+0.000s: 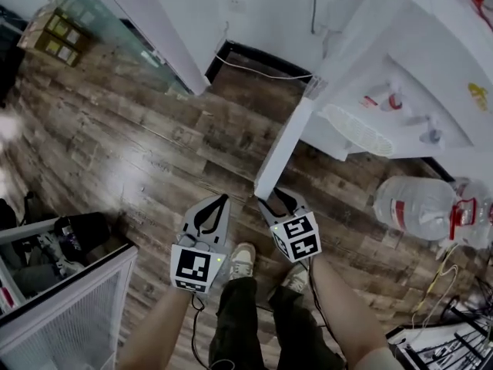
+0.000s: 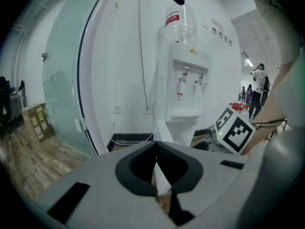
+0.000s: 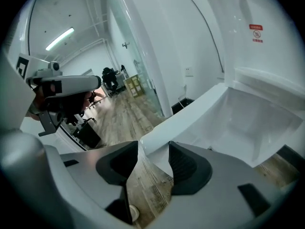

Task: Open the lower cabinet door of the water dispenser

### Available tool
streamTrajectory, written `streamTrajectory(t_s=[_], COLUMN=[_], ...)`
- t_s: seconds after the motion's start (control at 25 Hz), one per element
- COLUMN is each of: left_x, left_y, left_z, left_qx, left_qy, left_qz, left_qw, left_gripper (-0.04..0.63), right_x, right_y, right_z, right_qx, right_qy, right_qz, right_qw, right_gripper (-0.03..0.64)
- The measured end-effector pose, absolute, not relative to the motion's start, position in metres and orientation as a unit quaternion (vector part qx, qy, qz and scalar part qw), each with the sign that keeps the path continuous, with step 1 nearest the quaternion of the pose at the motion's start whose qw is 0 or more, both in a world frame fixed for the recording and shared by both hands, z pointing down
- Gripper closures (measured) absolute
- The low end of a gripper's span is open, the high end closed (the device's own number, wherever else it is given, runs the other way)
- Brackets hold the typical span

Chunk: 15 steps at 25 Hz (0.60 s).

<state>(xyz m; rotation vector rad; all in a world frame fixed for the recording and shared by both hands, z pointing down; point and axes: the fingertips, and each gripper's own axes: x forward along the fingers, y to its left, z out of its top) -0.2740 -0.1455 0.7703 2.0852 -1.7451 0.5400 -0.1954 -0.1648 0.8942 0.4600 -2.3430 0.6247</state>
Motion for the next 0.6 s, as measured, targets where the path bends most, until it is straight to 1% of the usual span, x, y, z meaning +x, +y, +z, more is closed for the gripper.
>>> streamTrajectory(t_s=[0.2,0.32,0.36,0.4,0.48,0.52,0.6], left_x=[-0.295,-0.297,-0.296,-0.294,-0.287,-0.284,-0.277], left_y=[-0.145,-0.144,-0.144,-0.143,-0.142,-0.141,-0.141], left_z=[0.767,0.758,0.754,0.75,0.739,0.733,0.721], left_qx=[0.732,0.733,0.735,0.736,0.741,0.743,0.748], left_qy=[-0.625,-0.623,-0.621,-0.619,-0.613,-0.61,-0.604], left_qz=[0.197,0.199,0.2,0.2,0.202,0.203,0.203], left_qw=[0.186,0.186,0.186,0.186,0.185,0.184,0.184], left_gripper=[0.589,0.589,0.589,0.589,0.589,0.589,0.589], right_x=[-0.207,-0.198,-0.192,-0.185,-0.168,-0.159,-0.14], right_y=[-0.165,-0.166,-0.167,-0.168,-0.171,-0.172,-0.173], right_z=[0.889,0.878,0.873,0.866,0.849,0.84,0.822], right_qx=[0.152,0.162,0.17,0.179,0.203,0.217,0.244], right_qy=[-0.902,-0.897,-0.895,-0.893,-0.889,-0.886,-0.881], right_qz=[0.233,0.248,0.252,0.254,0.259,0.261,0.26], right_qw=[0.331,0.329,0.327,0.325,0.319,0.315,0.31], right_gripper=[0.385,0.387,0.394,0.42,0.451,0.482,0.512])
